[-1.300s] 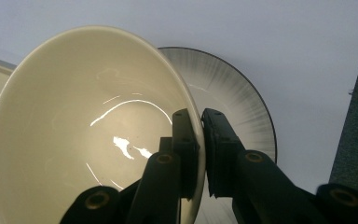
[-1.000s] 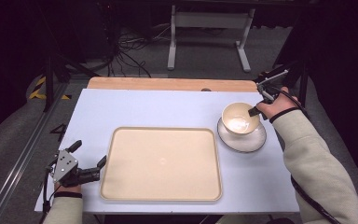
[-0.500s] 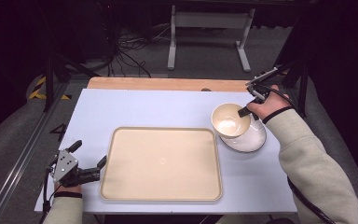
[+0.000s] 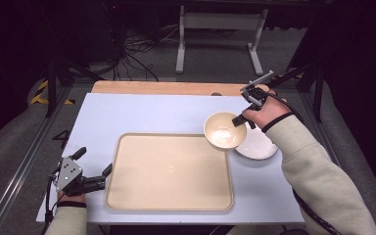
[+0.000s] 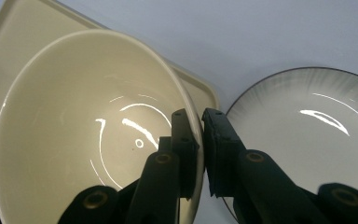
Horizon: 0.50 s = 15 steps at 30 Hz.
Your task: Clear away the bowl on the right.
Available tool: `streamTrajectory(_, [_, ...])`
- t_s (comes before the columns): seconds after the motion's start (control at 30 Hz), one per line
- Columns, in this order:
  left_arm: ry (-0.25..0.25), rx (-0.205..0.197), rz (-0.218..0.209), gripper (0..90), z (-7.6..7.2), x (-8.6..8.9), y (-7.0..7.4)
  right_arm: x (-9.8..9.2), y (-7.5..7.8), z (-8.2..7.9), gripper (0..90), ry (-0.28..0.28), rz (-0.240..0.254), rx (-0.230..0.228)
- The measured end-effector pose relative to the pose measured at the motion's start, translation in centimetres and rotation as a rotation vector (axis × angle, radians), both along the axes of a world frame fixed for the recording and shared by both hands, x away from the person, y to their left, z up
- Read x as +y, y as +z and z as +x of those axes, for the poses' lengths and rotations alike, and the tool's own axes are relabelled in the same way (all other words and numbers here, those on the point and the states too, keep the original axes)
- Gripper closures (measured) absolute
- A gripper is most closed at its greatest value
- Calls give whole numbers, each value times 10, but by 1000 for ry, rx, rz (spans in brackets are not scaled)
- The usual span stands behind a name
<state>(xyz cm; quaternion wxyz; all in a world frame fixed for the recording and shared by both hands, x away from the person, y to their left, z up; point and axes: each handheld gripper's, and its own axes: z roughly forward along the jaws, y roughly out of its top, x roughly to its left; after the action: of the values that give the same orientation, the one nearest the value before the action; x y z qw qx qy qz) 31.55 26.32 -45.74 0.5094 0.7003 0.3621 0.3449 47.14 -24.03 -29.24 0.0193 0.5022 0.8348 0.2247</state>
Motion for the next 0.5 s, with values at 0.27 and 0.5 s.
streamTrajectory(0.27, [-2, 0, 1, 2, 0, 0, 0, 30, 2, -3, 832, 42, 13, 10])
streamTrajectory(0.5, [-4, -1, 2, 3, 0, 0, 0, 61, -1, -4, 829, 87, 7, 23])
